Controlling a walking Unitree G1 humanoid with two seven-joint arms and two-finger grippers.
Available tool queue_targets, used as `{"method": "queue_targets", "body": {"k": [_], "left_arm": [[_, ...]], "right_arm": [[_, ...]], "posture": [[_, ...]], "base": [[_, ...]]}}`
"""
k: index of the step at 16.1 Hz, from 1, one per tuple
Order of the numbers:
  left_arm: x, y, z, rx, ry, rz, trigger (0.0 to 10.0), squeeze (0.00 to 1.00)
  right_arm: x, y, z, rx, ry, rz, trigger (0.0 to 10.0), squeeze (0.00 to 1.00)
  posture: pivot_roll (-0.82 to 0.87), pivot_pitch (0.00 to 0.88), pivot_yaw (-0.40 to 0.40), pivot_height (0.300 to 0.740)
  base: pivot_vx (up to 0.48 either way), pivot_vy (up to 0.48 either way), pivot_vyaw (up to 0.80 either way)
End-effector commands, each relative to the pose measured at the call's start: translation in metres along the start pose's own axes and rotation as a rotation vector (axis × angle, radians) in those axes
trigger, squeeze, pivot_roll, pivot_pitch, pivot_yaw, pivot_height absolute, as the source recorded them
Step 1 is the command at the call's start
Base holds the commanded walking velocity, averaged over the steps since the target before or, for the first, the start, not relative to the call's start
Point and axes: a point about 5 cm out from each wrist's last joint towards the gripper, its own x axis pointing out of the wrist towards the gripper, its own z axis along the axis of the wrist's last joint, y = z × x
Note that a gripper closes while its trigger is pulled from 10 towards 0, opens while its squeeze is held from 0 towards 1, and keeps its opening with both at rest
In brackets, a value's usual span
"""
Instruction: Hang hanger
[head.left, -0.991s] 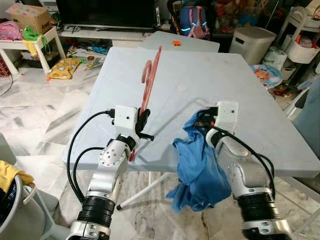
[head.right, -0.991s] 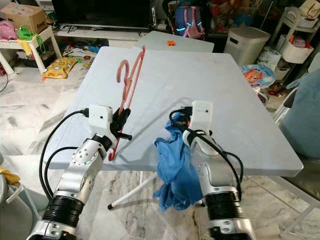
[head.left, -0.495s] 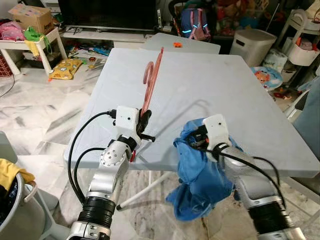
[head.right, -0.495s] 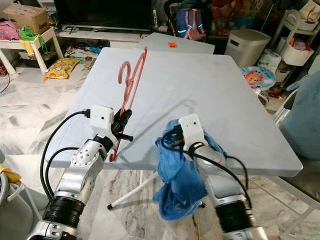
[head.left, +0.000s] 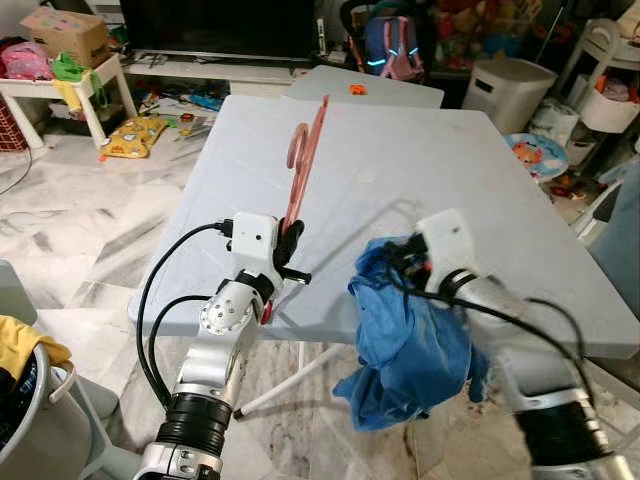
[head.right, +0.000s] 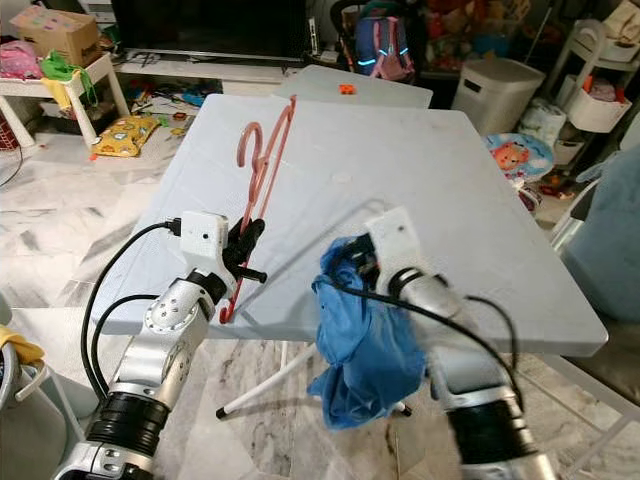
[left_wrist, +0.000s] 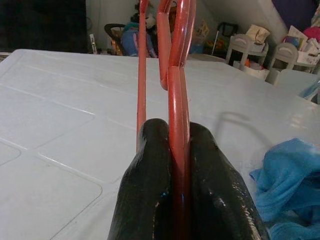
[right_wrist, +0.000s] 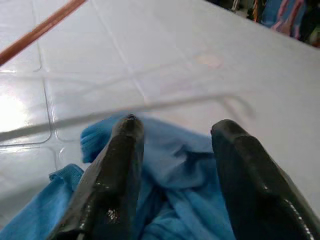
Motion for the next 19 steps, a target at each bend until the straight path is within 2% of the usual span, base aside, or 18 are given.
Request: {"method": "queue_targets", "body": {"k": [1,4,6,8,12,15,19], "left_arm": [[0.001,-0.001,-0.001,-0.007,0.010,-0.015,10.0,0.00],[0.004,-0.002,0.000,-0.009,0.010,-0.016,10.0,0.00],[0.004,-0.001,0.001,-0.009,0.007,-0.014,10.0,0.00],[0.003,0.002,0.000,-0.006,0.010,-0.010,10.0,0.00],[0.002,0.004,-0.001,-0.002,0.017,-0.007,10.0,0.00],[0.005,0.002,0.000,-0.003,0.018,-0.020,10.0,0.00],[0.006,0.005,0.002,0.004,0.015,-0.016,10.0,0.00]], "right_arm": [[-0.006,-0.007,0.008,-0.007,-0.014,0.007,10.0,1.00],[-0.016,-0.016,0.005,-0.003,0.007,0.008,10.0,1.00],[-0.033,-0.028,-0.001,-0.013,0.034,-0.014,10.0,1.00],[-0.045,-0.029,-0.005,0.015,0.057,-0.007,10.0,1.00],[-0.084,-0.017,-0.022,0.110,0.121,0.076,10.0,1.00],[-0.096,-0.009,-0.024,0.201,0.115,0.092,10.0,1.00],[-0.097,0.010,-0.025,0.201,0.131,0.126,10.0,1.00]], "posture": [[0.06,0.000,-0.069,0.740],[0.05,0.000,-0.067,0.740],[0.05,0.000,-0.066,0.740],[0.05,0.000,-0.068,0.740],[0.03,0.000,-0.058,0.740],[0.02,0.000,-0.043,0.740],[0.02,0.000,-0.035,0.740]], "base": [[0.000,0.000,0.00],[0.000,0.000,0.00],[0.000,0.000,0.00],[0.000,0.000,0.00],[0.000,0.000,0.00],[0.000,0.000,0.00],[0.000,0.000,0.00]]}}
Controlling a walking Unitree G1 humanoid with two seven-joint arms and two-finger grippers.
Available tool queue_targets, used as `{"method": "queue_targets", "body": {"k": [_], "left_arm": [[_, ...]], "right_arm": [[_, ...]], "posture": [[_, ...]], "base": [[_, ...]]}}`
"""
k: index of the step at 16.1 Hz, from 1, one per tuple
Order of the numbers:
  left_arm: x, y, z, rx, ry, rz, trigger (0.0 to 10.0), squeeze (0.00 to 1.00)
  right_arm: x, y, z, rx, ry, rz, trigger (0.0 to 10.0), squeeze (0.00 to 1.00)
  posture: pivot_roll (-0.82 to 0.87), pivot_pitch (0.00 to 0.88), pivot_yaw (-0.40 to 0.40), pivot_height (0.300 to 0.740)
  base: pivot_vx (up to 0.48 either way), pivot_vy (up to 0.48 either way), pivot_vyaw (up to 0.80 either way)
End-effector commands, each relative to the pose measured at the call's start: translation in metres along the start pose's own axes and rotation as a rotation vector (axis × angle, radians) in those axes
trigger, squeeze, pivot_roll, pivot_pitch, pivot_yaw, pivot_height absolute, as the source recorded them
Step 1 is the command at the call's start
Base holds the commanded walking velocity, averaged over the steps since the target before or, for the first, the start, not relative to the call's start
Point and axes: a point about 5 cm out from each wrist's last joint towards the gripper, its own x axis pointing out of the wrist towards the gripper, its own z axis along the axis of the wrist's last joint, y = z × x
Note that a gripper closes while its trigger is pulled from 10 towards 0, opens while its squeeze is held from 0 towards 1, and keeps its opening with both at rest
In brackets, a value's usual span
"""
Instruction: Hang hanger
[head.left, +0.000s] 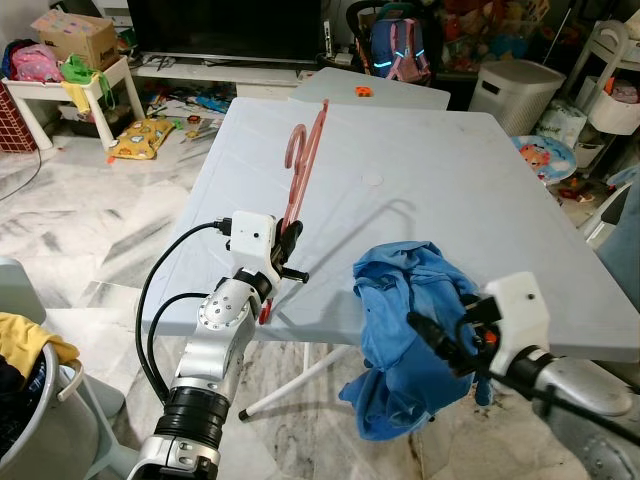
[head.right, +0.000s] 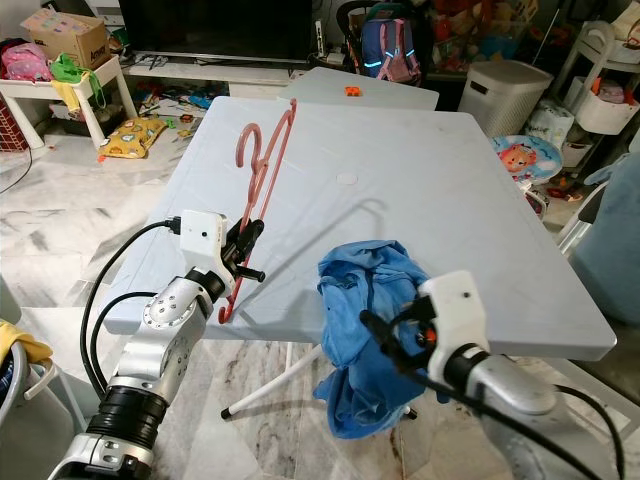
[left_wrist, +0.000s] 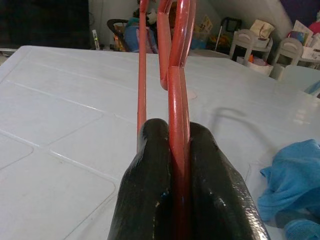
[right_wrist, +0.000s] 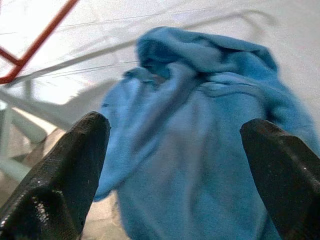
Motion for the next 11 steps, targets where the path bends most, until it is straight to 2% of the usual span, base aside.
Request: {"method": "queue_targets", "body": {"k": [1,3,4,6,9,10,11], "left_arm": [[0.003,-0.002,0.004,0.005,-0.006,-0.017,10.0,0.00],[0.003,-0.001,0.004,0.007,-0.003,-0.017,10.0,0.00],[0.003,-0.001,0.003,0.007,-0.002,-0.019,10.0,0.00],[0.004,-0.003,0.004,0.005,-0.004,-0.023,10.0,0.00],[0.004,-0.004,0.005,0.005,-0.006,-0.025,10.0,0.00],[0.004,-0.003,0.005,0.005,-0.006,-0.023,10.0,0.00],[0.004,-0.003,0.005,0.007,-0.007,-0.020,10.0,0.00]], "right_arm": [[0.000,0.004,0.003,-0.010,-0.001,-0.005,10.0,1.00],[0.007,0.008,0.000,-0.039,0.014,-0.025,10.0,1.00],[0.012,0.011,-0.002,-0.037,0.016,-0.046,10.0,0.00],[0.025,0.014,-0.012,-0.029,0.053,-0.097,10.0,0.00],[0.032,0.013,-0.029,-0.039,0.122,-0.139,10.0,0.00],[0.033,0.013,-0.033,-0.047,0.141,-0.142,2.9,0.00],[0.035,0.011,-0.040,-0.087,0.178,-0.152,0.0,0.00]], "posture": [[0.02,0.000,-0.032,0.740],[0.03,0.000,-0.033,0.740],[0.03,0.000,-0.033,0.740],[0.03,0.000,-0.037,0.740],[0.04,0.000,-0.044,0.740],[0.04,0.000,-0.044,0.740],[0.05,0.000,-0.048,0.740]], "base": [[0.000,0.000,0.00],[0.000,0.000,0.00],[0.000,0.000,0.00],[0.000,0.000,0.00],[0.000,0.000,0.00],[0.000,0.000,0.00],[0.000,0.000,0.00]]}}
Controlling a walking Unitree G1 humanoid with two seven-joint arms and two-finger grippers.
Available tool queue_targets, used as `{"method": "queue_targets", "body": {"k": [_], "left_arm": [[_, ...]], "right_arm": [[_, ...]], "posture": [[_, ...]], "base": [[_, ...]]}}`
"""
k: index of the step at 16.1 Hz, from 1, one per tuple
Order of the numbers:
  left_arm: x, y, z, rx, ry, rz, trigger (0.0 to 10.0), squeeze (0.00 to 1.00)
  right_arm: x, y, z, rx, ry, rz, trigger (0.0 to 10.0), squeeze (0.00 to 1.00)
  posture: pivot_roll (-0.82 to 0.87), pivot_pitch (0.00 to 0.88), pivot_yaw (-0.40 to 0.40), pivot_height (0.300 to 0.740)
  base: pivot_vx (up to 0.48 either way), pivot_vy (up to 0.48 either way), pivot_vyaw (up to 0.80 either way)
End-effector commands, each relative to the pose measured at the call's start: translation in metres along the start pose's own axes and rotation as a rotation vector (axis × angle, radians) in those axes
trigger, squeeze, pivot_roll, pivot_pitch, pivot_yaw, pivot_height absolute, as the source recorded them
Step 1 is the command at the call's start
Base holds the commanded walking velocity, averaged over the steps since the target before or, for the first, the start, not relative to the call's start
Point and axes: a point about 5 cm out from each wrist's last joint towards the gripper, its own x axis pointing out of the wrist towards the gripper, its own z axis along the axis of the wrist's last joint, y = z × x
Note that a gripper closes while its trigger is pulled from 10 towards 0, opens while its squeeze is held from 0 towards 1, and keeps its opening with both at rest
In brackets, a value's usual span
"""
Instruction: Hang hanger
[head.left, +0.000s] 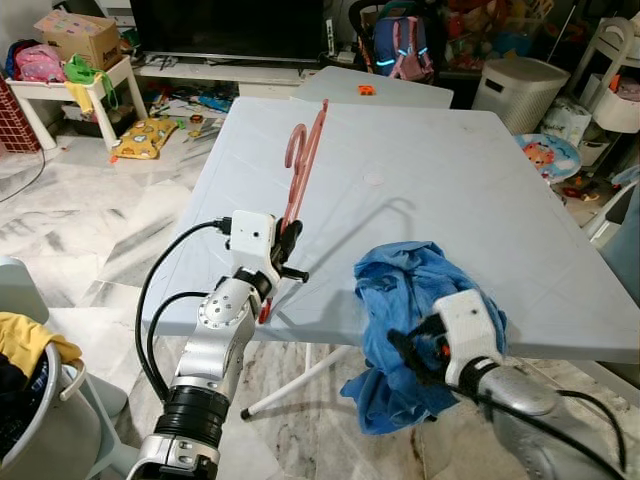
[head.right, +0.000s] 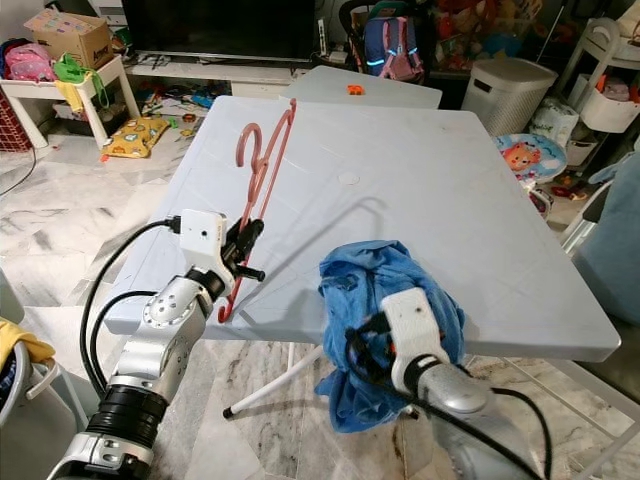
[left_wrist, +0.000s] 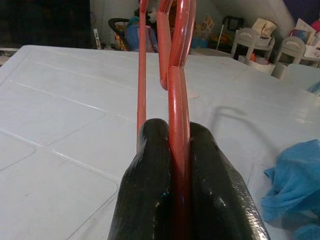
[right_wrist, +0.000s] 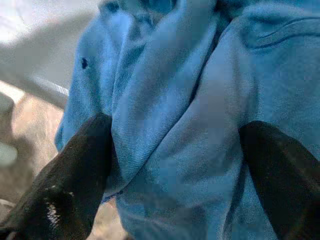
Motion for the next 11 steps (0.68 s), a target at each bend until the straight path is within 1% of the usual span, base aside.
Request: {"method": "queue_targets", "body": {"k": [1,4,6,7,9,10,11], "left_arm": [[0.003,-0.003,0.005,0.006,-0.009,-0.018,10.0,0.00],[0.004,-0.003,0.005,0.005,-0.009,-0.015,10.0,0.00],[0.004,-0.003,0.005,0.004,-0.010,-0.016,10.0,0.00],[0.004,-0.004,0.005,0.004,-0.010,-0.016,10.0,0.00],[0.003,-0.004,0.005,0.003,-0.011,-0.015,10.0,0.00],[0.003,-0.004,0.005,0.003,-0.011,-0.015,10.0,0.00],[0.004,-0.004,0.005,0.003,-0.012,-0.014,10.0,0.00]], "right_arm": [[0.003,-0.005,-0.004,-0.030,0.021,-0.039,0.0,0.00],[0.007,-0.011,-0.006,-0.035,0.034,-0.068,0.0,0.00],[0.010,-0.013,-0.007,-0.018,0.029,-0.080,0.0,0.00],[0.011,-0.015,-0.005,0.000,0.020,-0.089,0.0,0.00],[0.015,-0.021,0.003,0.069,-0.032,-0.117,0.0,0.00],[0.015,-0.021,0.003,0.069,-0.032,-0.117,0.0,0.00],[0.017,-0.026,0.007,0.090,-0.052,-0.133,0.0,0.00]], "posture": [[0.05,0.000,-0.050,0.740],[0.05,0.000,-0.052,0.740],[0.05,0.000,-0.053,0.740],[0.05,0.000,-0.054,0.740],[0.05,0.000,-0.056,0.740],[0.05,0.000,-0.056,0.740],[0.05,0.000,-0.057,0.740]], "base": [[0.000,0.000,0.00],[0.000,0.000,0.00],[0.000,0.000,0.00],[0.000,0.000,0.00],[0.000,0.000,0.00],[0.000,0.000,0.00],[0.000,0.000,0.00]]}}
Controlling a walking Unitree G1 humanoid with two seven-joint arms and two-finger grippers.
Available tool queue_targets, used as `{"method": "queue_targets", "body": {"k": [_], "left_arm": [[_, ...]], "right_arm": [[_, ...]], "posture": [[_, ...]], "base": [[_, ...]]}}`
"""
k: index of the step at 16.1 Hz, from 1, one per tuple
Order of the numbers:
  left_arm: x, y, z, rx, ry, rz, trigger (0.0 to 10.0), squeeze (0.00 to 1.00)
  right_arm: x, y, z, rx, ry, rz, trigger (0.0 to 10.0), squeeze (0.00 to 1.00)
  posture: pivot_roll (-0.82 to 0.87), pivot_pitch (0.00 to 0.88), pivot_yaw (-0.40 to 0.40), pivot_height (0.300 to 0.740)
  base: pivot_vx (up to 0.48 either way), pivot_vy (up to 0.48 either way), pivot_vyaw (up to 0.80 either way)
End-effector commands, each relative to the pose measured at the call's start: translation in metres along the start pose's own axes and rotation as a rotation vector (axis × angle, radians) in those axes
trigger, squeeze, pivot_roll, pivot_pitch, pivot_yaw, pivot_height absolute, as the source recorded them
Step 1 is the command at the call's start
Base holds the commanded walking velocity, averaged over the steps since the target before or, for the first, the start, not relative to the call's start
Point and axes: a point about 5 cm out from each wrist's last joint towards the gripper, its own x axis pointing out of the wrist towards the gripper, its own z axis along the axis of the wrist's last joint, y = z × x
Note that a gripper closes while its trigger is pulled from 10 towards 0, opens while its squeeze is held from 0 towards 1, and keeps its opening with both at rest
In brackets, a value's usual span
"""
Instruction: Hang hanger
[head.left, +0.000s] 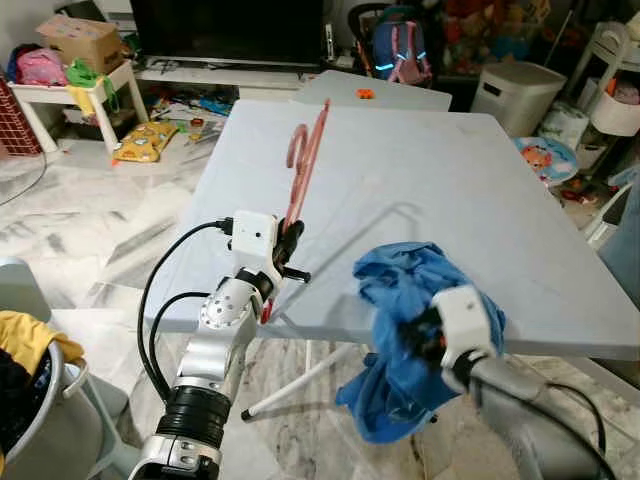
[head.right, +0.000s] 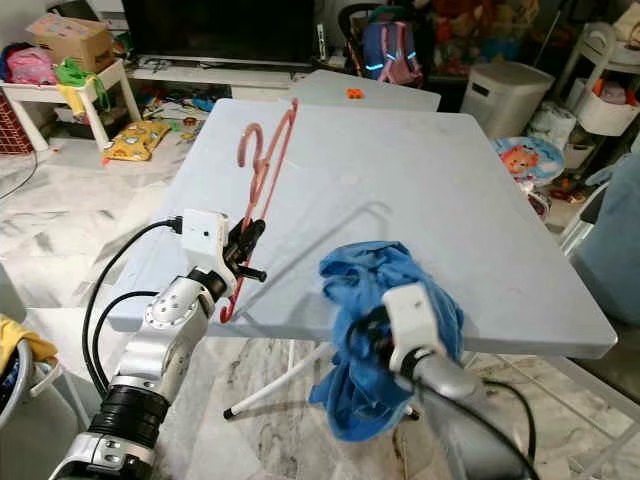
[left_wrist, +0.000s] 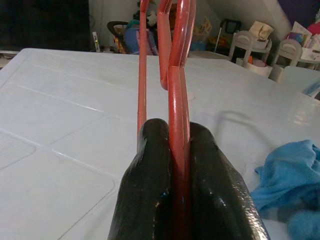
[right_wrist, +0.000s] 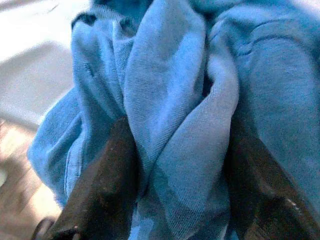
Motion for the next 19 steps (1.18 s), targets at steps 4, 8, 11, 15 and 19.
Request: {"method": "queue_targets", "body": {"k": [4,8,11,15,19], "left_arm": [[0.003,-0.003,0.004,0.006,-0.010,-0.015,10.0,0.00],[0.003,-0.003,0.004,0.006,-0.014,-0.009,10.0,0.00],[0.003,-0.003,0.004,0.003,-0.021,0.005,10.0,0.00],[0.001,0.002,0.006,0.003,-0.039,0.051,10.0,0.00],[0.003,0.003,0.009,0.003,-0.054,0.068,10.0,0.00]], "right_arm": [[0.016,-0.026,0.022,0.068,-0.068,-0.107,0.0,0.00],[0.046,-0.039,0.058,0.133,-0.128,-0.146,0.0,0.00],[0.067,-0.051,0.125,0.151,-0.307,-0.201,0.0,0.00],[0.029,-0.068,0.245,0.238,-0.845,-0.292,0.0,0.00],[-0.020,-0.071,0.306,0.266,-1.222,-0.289,0.0,0.00]], "posture": [[0.05,0.000,-0.057,0.740],[0.06,0.000,-0.068,0.740],[0.09,0.000,-0.095,0.740],[0.12,0.000,-0.122,0.740],[0.13,0.000,-0.130,0.740]], "base": [[0.000,0.000,0.00],[0.000,0.000,0.00],[0.000,0.000,0.00],[0.000,0.000,0.00],[0.000,0.000,0.00]]}}
